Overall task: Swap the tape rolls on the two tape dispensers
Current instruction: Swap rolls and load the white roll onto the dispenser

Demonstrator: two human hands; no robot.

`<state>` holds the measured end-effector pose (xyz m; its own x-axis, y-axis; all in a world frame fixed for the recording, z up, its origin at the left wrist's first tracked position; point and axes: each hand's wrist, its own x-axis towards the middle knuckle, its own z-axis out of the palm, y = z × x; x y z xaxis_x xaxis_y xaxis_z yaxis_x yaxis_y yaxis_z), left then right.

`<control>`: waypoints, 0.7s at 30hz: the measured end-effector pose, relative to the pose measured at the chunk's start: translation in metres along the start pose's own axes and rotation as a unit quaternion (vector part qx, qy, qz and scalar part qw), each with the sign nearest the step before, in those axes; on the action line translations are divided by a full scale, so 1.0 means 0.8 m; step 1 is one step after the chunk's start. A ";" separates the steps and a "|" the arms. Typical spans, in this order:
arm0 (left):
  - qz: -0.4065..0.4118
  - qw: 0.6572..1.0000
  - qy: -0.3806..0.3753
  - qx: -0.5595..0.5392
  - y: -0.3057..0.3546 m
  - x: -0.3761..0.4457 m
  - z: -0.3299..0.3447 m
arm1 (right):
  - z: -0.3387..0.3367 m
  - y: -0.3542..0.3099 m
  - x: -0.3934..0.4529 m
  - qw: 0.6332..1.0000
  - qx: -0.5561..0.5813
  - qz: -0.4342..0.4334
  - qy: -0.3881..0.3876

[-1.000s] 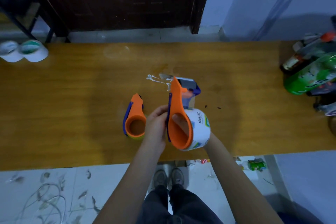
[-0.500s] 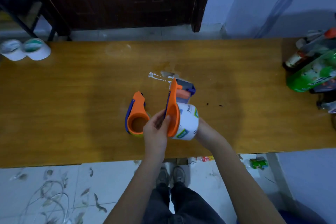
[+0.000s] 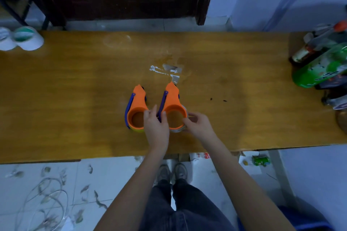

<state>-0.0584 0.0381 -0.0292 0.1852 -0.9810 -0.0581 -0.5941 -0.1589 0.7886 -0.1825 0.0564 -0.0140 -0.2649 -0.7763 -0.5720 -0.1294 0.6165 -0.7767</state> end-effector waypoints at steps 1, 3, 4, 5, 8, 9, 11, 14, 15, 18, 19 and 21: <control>-0.011 1.000 0.005 -0.008 -0.002 0.000 0.001 | 0.004 0.004 0.001 1.000 0.011 0.002 0.006; -0.016 0.999 0.007 -0.027 -0.006 0.000 0.003 | 0.011 0.010 0.001 0.999 0.028 0.000 0.015; -0.012 0.999 0.003 -0.029 -0.007 -0.001 0.005 | 0.014 0.012 0.001 1.000 0.026 -0.002 0.017; -0.007 1.000 -0.003 -0.027 -0.009 -0.002 0.006 | 0.016 0.015 0.001 1.000 0.018 -0.003 0.019; 0.007 1.000 -0.023 0.001 -0.014 -0.007 0.007 | 0.020 0.019 0.003 0.999 -0.019 -0.015 0.027; 0.015 0.999 -0.029 0.013 -0.017 -0.009 0.007 | 0.020 0.020 0.005 0.999 -0.033 -0.022 0.033; 0.019 0.999 -0.043 0.027 -0.019 -0.012 0.006 | 0.021 0.018 0.006 0.997 -0.062 -0.033 0.039; 0.011 0.998 -0.041 0.052 -0.016 -0.012 0.003 | 0.021 0.012 0.007 0.993 -0.102 -0.051 0.043; 0.012 0.996 -0.042 0.080 -0.015 -0.012 0.004 | 0.021 0.011 0.008 0.991 -0.112 -0.055 0.046; 0.006 0.987 -0.064 0.149 -0.009 -0.009 0.005 | 0.021 0.007 0.011 0.984 -0.159 -0.052 0.051; 0.004 0.986 -0.067 0.156 -0.008 -0.008 0.005 | 0.022 0.007 0.012 0.982 -0.174 -0.050 0.053; 0.005 0.984 -0.068 0.165 -0.006 -0.008 0.005 | 0.022 0.007 0.013 0.978 -0.197 -0.044 0.058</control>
<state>-0.0598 0.0444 -0.0353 0.0840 -0.9851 -0.1503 -0.8218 -0.1538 0.5486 -0.1687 0.0493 -0.0287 -0.3398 -0.8226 -0.4559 -0.5086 0.5685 -0.6467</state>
